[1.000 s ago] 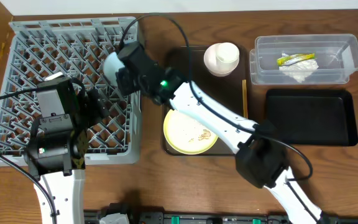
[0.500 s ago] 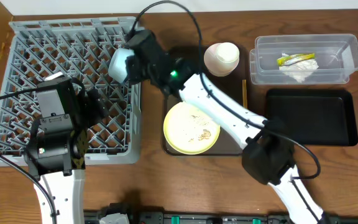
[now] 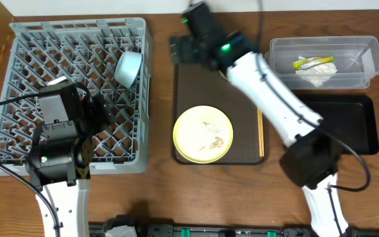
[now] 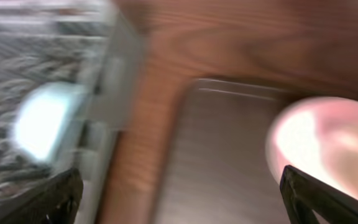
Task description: Sort waste into correct bins and load items into the dishwasher
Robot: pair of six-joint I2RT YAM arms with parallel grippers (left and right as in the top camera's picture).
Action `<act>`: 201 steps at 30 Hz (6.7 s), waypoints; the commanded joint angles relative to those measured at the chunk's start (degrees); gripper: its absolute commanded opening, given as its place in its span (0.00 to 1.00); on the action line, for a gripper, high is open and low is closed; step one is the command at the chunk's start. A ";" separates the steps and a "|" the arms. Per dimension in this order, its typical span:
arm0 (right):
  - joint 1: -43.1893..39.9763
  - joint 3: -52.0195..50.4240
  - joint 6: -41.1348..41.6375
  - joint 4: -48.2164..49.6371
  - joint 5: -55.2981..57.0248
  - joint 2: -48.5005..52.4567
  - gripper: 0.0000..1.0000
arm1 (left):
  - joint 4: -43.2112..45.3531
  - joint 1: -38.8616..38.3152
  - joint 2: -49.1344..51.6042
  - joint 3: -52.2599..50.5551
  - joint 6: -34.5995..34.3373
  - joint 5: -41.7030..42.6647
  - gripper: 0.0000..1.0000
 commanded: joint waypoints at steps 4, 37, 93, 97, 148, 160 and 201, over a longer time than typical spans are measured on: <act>-4.74 -1.22 -0.35 -5.75 7.80 -0.28 0.85 | -0.13 0.20 0.11 1.36 -0.55 -0.31 0.98; -6.64 -5.86 -6.27 -2.73 7.96 8.98 0.13 | -0.13 0.20 0.11 1.36 -0.55 -0.31 0.98; 18.40 -4.37 20.39 46.69 -60.92 14.01 0.01 | -0.13 0.20 0.11 1.36 -0.55 -0.31 0.98; 19.85 -4.37 24.79 52.85 -59.82 16.26 0.01 | -0.13 0.20 0.11 1.36 -0.55 -0.31 0.98; 22.08 -4.37 38.64 65.02 -58.75 23.69 0.01 | -0.13 0.20 0.11 1.36 -0.55 -0.31 0.98; 21.99 -4.37 37.03 62.62 -58.58 23.80 0.01 | -0.13 0.20 0.11 1.36 -0.55 -0.31 0.98; 14.84 -4.33 3.02 17.03 -32.74 1.03 0.17 | -0.13 0.20 0.11 1.36 -0.55 -0.31 0.98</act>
